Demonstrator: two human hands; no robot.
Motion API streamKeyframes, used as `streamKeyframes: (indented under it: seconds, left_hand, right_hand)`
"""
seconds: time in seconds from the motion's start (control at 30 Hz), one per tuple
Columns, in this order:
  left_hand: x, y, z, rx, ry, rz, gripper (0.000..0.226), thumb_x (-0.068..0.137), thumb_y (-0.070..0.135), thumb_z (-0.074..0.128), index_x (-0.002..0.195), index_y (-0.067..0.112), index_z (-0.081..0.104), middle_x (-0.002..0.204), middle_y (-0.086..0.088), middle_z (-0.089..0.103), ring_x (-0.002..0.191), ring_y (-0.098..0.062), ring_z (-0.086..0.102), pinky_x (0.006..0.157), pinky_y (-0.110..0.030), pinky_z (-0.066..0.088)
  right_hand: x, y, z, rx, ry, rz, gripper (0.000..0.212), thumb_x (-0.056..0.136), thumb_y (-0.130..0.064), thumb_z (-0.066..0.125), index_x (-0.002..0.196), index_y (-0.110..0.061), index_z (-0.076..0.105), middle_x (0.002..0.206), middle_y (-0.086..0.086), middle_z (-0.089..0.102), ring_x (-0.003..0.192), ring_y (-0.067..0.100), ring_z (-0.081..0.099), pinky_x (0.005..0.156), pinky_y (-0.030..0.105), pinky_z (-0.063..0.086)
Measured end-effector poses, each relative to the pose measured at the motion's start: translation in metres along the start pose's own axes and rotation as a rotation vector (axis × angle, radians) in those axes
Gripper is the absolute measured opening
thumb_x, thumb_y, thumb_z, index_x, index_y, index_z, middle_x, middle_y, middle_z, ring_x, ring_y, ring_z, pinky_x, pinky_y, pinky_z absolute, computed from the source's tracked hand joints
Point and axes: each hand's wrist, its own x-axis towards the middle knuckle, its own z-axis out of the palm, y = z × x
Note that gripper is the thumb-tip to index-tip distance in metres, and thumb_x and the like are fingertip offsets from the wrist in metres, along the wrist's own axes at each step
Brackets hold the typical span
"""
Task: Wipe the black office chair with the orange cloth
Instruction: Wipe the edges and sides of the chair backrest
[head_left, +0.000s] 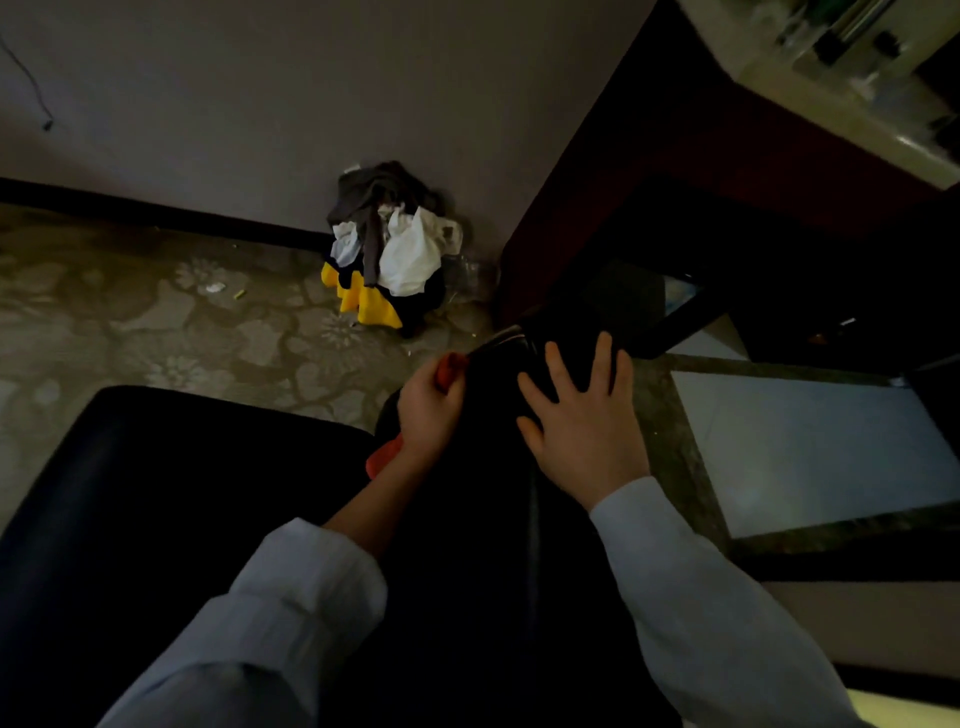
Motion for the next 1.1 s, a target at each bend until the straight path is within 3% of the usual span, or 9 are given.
streamKeyframes:
  seconds: [0.13, 0.23, 0.4, 0.53, 0.6, 0.73, 0.87, 1.03, 1.1]
  left_hand:
    - [-0.002, -0.003, -0.005, -0.005, -0.012, -0.088, 0.009, 0.091, 0.026, 0.058, 0.087, 0.020, 0.063, 0.071, 0.006, 0.061, 0.067, -0.011, 0.057, 0.068, -0.032, 0.047]
    - [-0.008, 0.021, 0.001, -0.010, -0.027, 0.012, 0.010, 0.090, 0.025, 0.059, 0.090, 0.019, 0.066, 0.071, 0.008, 0.062, 0.067, -0.007, 0.057, 0.064, -0.025, 0.043]
    - [0.000, 0.065, 0.012, -0.052, -0.145, 0.382, 0.020, 0.086, 0.018, 0.058, 0.098, 0.007, 0.070, 0.092, -0.005, 0.071, 0.083, -0.009, 0.061, 0.073, -0.021, 0.045]
    - [0.016, 0.063, 0.015, -0.036, -0.120, 0.417, 0.010, 0.088, 0.011, 0.059, 0.087, 0.005, 0.067, 0.077, 0.005, 0.061, 0.072, 0.000, 0.053, 0.064, -0.014, 0.039]
    - [0.021, 0.054, 0.014, -0.044, -0.097, 0.333, 0.008, 0.088, 0.009, 0.060, 0.087, 0.007, 0.067, 0.075, 0.010, 0.057, 0.071, 0.002, 0.051, 0.063, -0.010, 0.038]
    - [0.012, 0.015, 0.002, -0.005, -0.090, 0.162, 0.013, 0.083, 0.014, 0.056, 0.088, 0.010, 0.067, 0.075, 0.004, 0.062, 0.073, -0.011, 0.058, 0.065, -0.023, 0.042]
    - [-0.013, -0.007, -0.010, -0.008, -0.039, 0.007, 0.012, 0.091, 0.018, 0.059, 0.086, 0.011, 0.068, 0.070, 0.006, 0.061, 0.068, -0.007, 0.057, 0.066, -0.024, 0.042]
    - [-0.015, 0.032, -0.008, -0.057, -0.079, 0.127, 0.013, 0.088, 0.013, 0.062, 0.098, 0.010, 0.071, 0.084, 0.007, 0.067, 0.076, 0.002, 0.059, 0.071, -0.014, 0.043]
    - [-0.010, 0.056, -0.002, -0.087, -0.134, 0.285, 0.014, 0.086, 0.010, 0.063, 0.097, 0.006, 0.071, 0.089, -0.003, 0.070, 0.081, 0.001, 0.058, 0.073, -0.016, 0.043]
  right_hand:
    - [0.003, -0.001, 0.005, 0.046, 0.097, 0.024, 0.050, 0.074, -0.047, 0.070, 0.117, -0.021, 0.068, 0.131, 0.016, 0.057, 0.120, 0.061, 0.039, 0.096, 0.066, 0.035]
    - [0.002, 0.000, 0.009, 0.044, 0.157, 0.032, 0.051, 0.069, -0.045, 0.074, 0.113, -0.020, 0.070, 0.127, 0.017, 0.060, 0.117, 0.060, 0.042, 0.094, 0.064, 0.038]
    - [0.002, 0.000, 0.010, 0.065, 0.191, 0.047, 0.048, 0.065, -0.042, 0.077, 0.105, -0.015, 0.073, 0.126, 0.016, 0.061, 0.116, 0.060, 0.043, 0.092, 0.065, 0.040]
    - [0.003, 0.001, 0.012, 0.061, 0.189, 0.046, 0.050, 0.066, -0.042, 0.077, 0.109, -0.017, 0.072, 0.125, 0.017, 0.060, 0.115, 0.061, 0.043, 0.091, 0.065, 0.040]
    - [0.003, 0.000, 0.010, 0.054, 0.168, 0.050, 0.051, 0.067, -0.043, 0.077, 0.111, -0.018, 0.071, 0.126, 0.017, 0.060, 0.116, 0.061, 0.043, 0.092, 0.064, 0.040]
    - [0.002, 0.000, 0.010, 0.047, 0.131, 0.052, 0.052, 0.069, -0.044, 0.076, 0.113, -0.019, 0.070, 0.127, 0.017, 0.059, 0.116, 0.061, 0.043, 0.092, 0.064, 0.040]
    - [0.003, 0.001, 0.007, 0.034, 0.094, 0.061, 0.044, 0.078, -0.044, 0.062, 0.114, -0.020, 0.069, 0.127, 0.017, 0.059, 0.117, 0.060, 0.043, 0.092, 0.065, 0.039]
    - [0.001, 0.002, 0.002, 0.016, 0.008, 0.038, 0.056, 0.094, -0.047, 0.042, 0.144, -0.023, 0.037, 0.155, 0.012, 0.025, 0.137, 0.055, 0.010, 0.111, 0.059, 0.010]
    - [0.000, -0.001, -0.003, 0.003, 0.029, 0.026, 0.055, 0.085, -0.046, 0.056, 0.131, -0.017, 0.055, 0.145, 0.015, 0.042, 0.134, 0.052, 0.025, 0.108, 0.058, 0.011]
